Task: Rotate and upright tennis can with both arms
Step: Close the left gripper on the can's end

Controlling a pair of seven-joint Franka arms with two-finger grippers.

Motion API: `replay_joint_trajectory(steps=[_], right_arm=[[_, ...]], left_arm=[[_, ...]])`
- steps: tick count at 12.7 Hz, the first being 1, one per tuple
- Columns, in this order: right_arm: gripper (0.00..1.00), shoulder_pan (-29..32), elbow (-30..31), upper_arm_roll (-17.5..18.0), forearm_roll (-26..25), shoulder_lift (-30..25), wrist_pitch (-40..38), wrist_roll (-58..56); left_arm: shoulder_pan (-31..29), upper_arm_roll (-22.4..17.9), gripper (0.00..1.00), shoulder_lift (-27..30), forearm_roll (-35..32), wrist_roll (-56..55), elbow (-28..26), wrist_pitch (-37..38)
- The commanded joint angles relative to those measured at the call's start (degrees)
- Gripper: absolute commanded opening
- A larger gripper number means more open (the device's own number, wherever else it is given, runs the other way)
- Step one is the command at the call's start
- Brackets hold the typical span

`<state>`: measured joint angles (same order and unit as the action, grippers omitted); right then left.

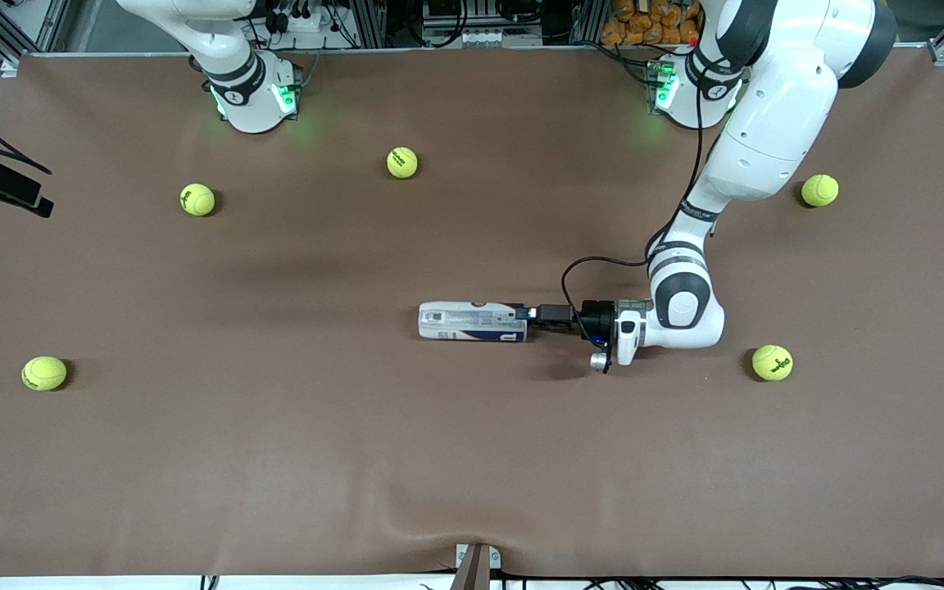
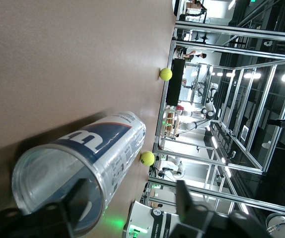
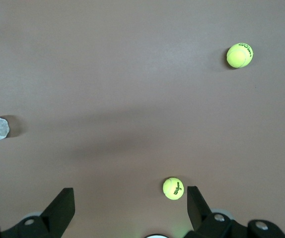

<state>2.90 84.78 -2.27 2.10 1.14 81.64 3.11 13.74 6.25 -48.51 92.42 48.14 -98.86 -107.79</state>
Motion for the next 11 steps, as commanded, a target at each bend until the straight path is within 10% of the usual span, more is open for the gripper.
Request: replay_joint_trajectory(steps=[1, 11], right_arm=[[1.00, 0.97, -0.84, 0.34, 0.81, -0.61, -1.13, -0.21], [1.00, 1.06, -4.10, 0.51, 0.63, -0.52, -2.10, -0.65]], left_arm=[[0.41, -0.01, 0.00, 0.61, 2.06, 1.08, 0.42, -0.05], [0.06, -0.97, 0.00, 7.71, -7.49, -13.39, 4.73, -3.46]])
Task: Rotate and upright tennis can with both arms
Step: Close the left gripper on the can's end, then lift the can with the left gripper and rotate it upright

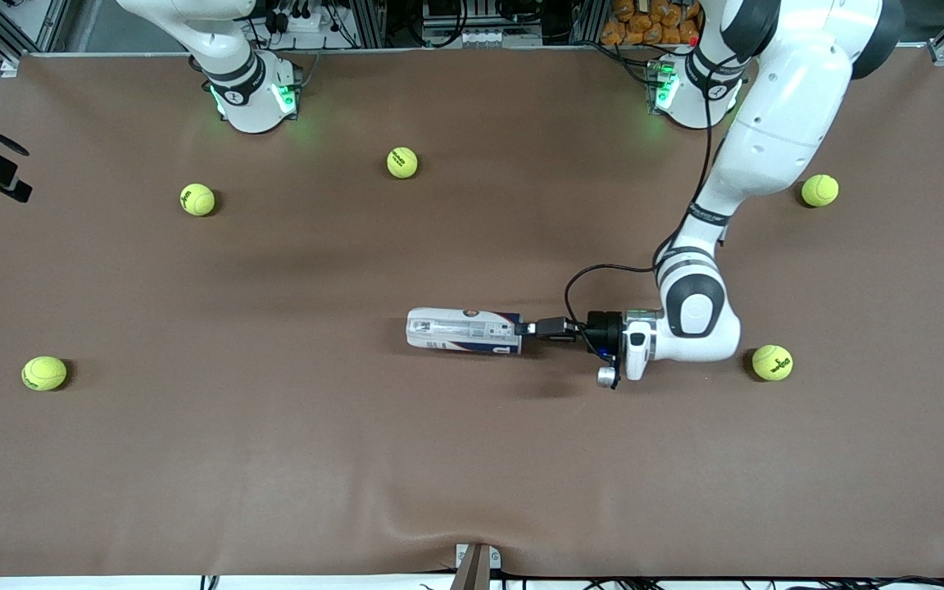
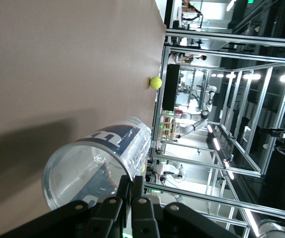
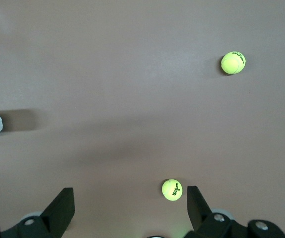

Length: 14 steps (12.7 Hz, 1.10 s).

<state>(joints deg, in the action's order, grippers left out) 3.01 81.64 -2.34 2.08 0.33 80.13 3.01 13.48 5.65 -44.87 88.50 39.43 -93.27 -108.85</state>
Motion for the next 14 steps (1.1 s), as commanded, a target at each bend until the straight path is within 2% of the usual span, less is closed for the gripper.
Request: replay_joint_trajectory(steps=[1, 4, 6, 10, 12, 14], right_arm=[[1.00, 0.77, -0.96, 0.58, 0.39, 0.54, -0.42, -0.54], [1.00, 0.51, -0.79, 0.67, -1.54, 0.55, 0.28, -0.63], [1.00, 0.50, -0.61, 0.67, -1.73, 0.63, 0.38, -1.59], [1.00, 0.77, -0.69, 0.67, -1.81, 0.63, 0.29, -4.15], [1.00, 0.59, -0.78, 0.67, -1.99, 0.72, 0.29, -3.97], [1.00, 0.68, -0.87, 0.67, -1.99, 0.72, 0.29, -3.97]], left_arm=[[0.49, -0.38, 0.00, 6.27, -7.16, -9.06, -0.78, -4.68], [3.74, -0.38, 0.00, 12.51, -18.84, -26.45, 0.27, -10.75], [6.10, -0.29, 0.00, 14.81, -30.51, -41.72, 2.99, -11.64], [12.08, 0.24, 0.00, 15.17, -57.93, -70.49, 10.38, -11.47], [14.19, 0.50, 0.00, 16.04, -68.14, -77.89, 10.82, -10.42], [17.44, 0.15, 0.00, 16.49, -75.28, -84.74, 12.13, -5.44]])
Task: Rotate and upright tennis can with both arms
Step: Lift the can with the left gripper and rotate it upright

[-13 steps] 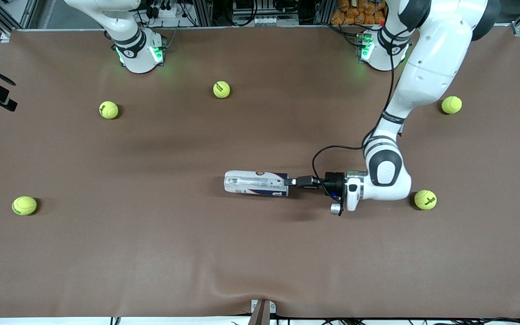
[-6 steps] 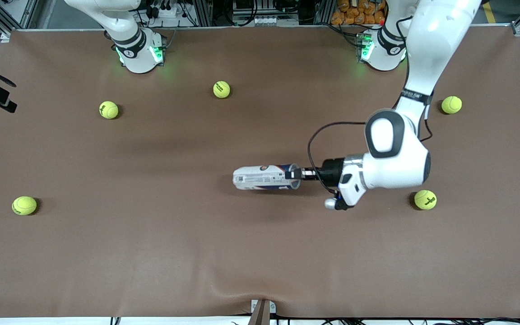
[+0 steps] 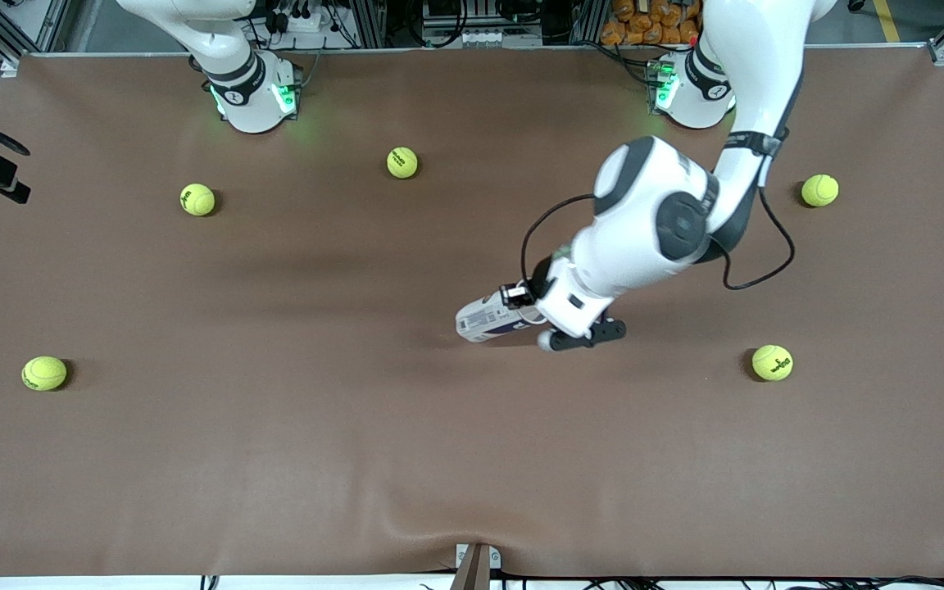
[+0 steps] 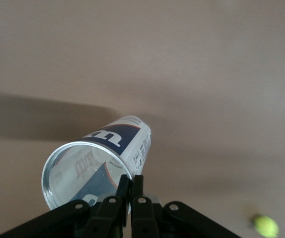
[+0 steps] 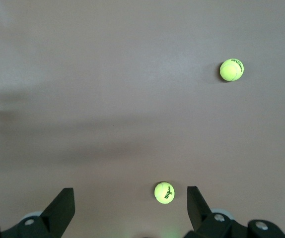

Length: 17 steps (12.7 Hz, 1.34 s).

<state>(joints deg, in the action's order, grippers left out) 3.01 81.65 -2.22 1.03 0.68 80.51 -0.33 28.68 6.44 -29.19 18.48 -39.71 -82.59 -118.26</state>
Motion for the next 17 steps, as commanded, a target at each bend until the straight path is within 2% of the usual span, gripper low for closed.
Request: replay_joint_trajectory(steps=[1, 3, 6, 17], right_arm=[[1.00, 0.59, -0.87, 0.55, -0.94, 0.38, -0.09, -0.63], [1.00, 0.50, -0.87, 0.55, -1.03, 0.38, 0.00, -0.63], [1.00, 0.68, -0.87, 0.55, -1.12, 0.38, 0.00, -0.63], [1.00, 0.59, -0.87, 0.55, -1.03, 0.64, 0.00, -0.63]], left_arm=[[3.38, -0.63, 0.00, 0.28, -7.38, -9.99, 4.25, 6.96], [6.55, -1.16, 0.00, -0.95, -11.69, -17.29, 6.56, 9.35], [8.58, -1.16, 0.00, -0.96, -16.36, -21.89, 6.56, 10.76], [9.46, -1.16, 0.00, -0.96, -21.46, -22.34, 6.48, 14.37]])
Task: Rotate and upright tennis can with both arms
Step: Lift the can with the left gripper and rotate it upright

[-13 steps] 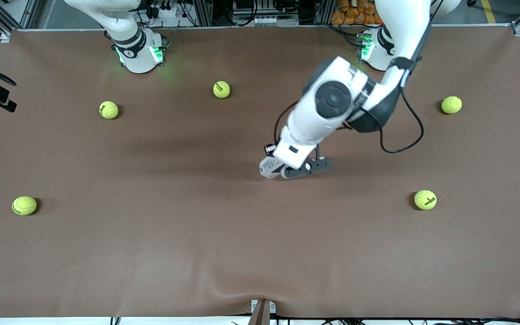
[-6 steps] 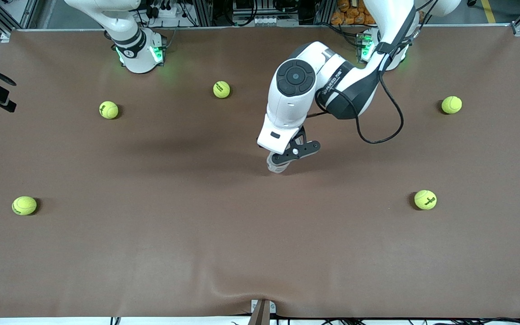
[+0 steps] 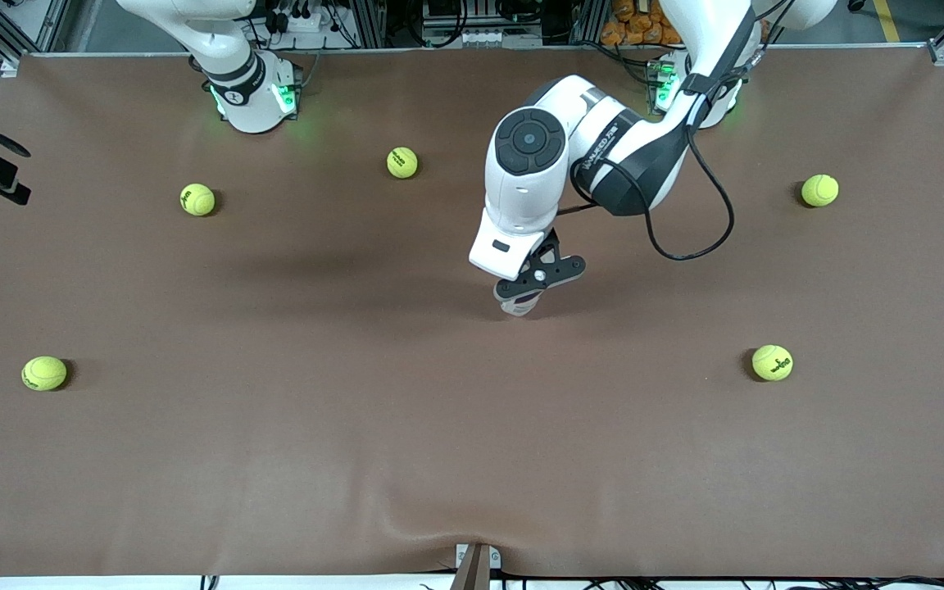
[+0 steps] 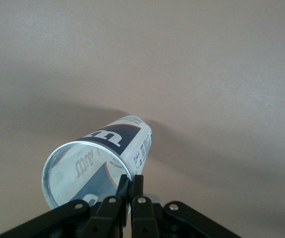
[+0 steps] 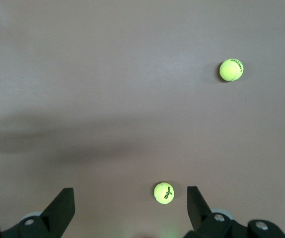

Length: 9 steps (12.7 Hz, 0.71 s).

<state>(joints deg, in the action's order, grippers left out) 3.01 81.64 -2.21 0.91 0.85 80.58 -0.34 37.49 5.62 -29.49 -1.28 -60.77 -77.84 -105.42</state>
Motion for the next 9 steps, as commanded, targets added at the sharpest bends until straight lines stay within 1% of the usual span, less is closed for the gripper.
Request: replay_joint_trajectory(steps=[1, 5, 7, 9], right_arm=[[1.00, 0.59, -0.87, 0.54, -0.91, 0.47, -0.16, -0.62], [1.00, 0.77, -0.96, 0.54, -1.00, 0.47, -0.16, -0.62], [1.00, 0.86, -0.96, 0.54, -1.00, 0.47, -0.16, -0.62], [1.00, 0.77, -0.96, 0.54, -1.00, 0.47, -0.16, -0.62]], left_arm=[[0.66, -0.35, 0.00, -0.65, -1.62, -1.28, 1.73, 1.53], [0.92, -0.35, 0.00, -1.35, -1.88, -1.71, 1.73, 1.53], [2.41, -0.35, 0.00, -1.97, -1.97, -4.17, 1.99, 0.92], [2.85, -0.35, 0.00, -2.93, -1.97, -4.35, 2.08, 0.13]])
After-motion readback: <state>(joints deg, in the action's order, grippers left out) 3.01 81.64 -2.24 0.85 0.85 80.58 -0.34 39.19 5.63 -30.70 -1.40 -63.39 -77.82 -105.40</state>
